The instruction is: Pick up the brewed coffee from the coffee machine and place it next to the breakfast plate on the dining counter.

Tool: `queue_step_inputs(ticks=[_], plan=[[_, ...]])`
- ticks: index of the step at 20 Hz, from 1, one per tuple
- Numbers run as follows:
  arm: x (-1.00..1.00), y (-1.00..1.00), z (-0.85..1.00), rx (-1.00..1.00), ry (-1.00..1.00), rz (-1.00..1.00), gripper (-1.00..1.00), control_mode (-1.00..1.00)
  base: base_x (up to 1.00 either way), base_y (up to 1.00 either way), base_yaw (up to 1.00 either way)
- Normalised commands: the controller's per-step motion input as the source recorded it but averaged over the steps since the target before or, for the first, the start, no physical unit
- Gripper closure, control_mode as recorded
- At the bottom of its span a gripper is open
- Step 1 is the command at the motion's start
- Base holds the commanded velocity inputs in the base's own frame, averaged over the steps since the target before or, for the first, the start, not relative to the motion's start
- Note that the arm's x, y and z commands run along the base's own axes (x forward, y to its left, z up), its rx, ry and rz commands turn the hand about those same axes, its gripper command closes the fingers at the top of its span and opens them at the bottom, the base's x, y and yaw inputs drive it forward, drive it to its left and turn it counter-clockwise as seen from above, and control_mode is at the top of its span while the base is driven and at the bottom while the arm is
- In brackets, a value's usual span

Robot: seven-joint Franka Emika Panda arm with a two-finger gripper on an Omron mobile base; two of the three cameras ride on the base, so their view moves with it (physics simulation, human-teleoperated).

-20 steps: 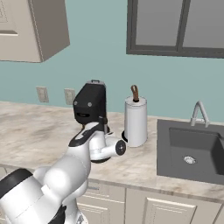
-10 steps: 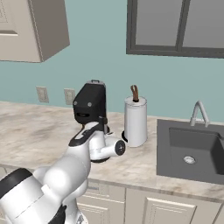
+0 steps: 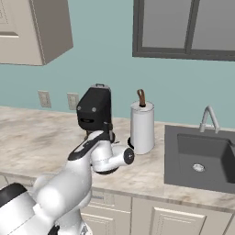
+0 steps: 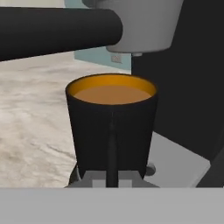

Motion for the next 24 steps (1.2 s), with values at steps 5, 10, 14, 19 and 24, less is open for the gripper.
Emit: queue_step_inputs(ticks=[5, 10, 14, 19, 24], plan=[[-0.61, -0.02, 0.00, 0.00, 0.01, 0.00, 1.00, -1.00, 0.00, 0.00, 0.00], [-0.55, -0.16, 0.00, 0.00, 0.02, 0.00, 1.00, -1.00, 0.00, 0.00, 0.00], [-0.75, -0.24, 0.39, 0.00, 0.00, 0.00, 1.00, -1.00, 0.00, 0.00, 0.00], [-0.62, -0.19, 0.98, 0.00, 0.00, 0.00, 1.00, -1.00, 0.00, 0.00, 0.00], [-0.45, -0.05, 1.00, 0.00, 0.00, 0.00, 1.00, -1.00, 0.00, 0.00, 0.00]])
